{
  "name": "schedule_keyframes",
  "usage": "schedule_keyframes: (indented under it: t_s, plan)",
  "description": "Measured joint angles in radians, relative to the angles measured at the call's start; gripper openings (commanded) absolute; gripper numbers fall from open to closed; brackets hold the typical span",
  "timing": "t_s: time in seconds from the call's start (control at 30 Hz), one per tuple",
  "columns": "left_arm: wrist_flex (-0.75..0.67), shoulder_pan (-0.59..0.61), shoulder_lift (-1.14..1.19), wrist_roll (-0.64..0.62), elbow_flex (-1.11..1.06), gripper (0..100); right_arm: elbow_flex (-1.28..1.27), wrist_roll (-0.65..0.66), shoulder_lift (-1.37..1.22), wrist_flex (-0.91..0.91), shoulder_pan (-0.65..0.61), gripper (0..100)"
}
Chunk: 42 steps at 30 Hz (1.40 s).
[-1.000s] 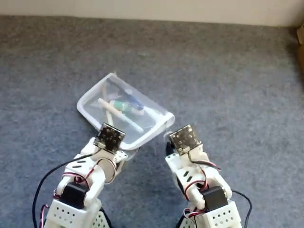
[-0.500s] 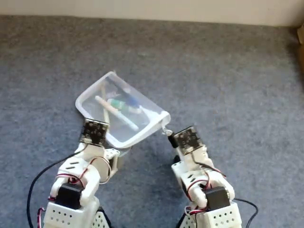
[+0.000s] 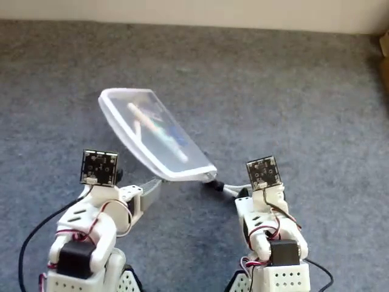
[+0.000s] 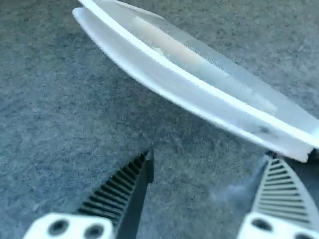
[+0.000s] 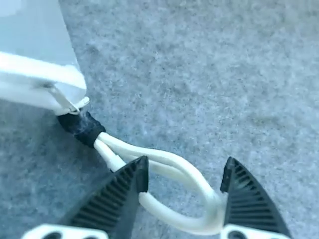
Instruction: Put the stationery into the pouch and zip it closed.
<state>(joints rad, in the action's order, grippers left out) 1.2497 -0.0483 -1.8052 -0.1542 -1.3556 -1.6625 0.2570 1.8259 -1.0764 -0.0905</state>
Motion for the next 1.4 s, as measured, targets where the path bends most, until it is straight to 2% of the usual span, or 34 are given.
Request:
schedule_keyframes:
  t_s: [0.1,0.37,0.43,0.6,0.73,0.9,1.2,1.3,1.4]
  plan:
    - [0.008,0.018,-0.011,0.000,0.063,32,0.000,0.000,0.000,0.000,0.000,22.4]
    - [0.008,0.157,-0.012,0.000,0.114,32,0.000,0.000,0.000,0.000,0.000,22.2]
    - [0.008,0.193,-0.012,0.000,0.110,32,0.000,0.000,0.000,0.000,0.000,18.6]
    - [0.008,0.282,-0.012,0.000,0.017,32,0.000,0.000,0.000,0.000,0.003,1.9]
    - [-0.003,0.302,-0.011,0.000,-0.097,32,0.000,0.003,0.000,0.000,0.002,0.7]
    - [-0.107,0.305,-0.005,0.000,-0.247,32,-0.005,0.006,0.000,0.000,0.002,0.7]
    - [-0.222,0.298,-0.003,0.000,-0.318,11,-0.005,0.006,0.000,0.000,0.002,0.7]
    - [-0.212,0.273,-0.003,0.000,-0.319,5,-0.005,0.006,0.000,-0.026,0.002,0.7]
    - [-0.141,0.250,-0.003,0.000,-0.319,1,-0.005,0.006,0.000,-0.087,0.002,0.7]
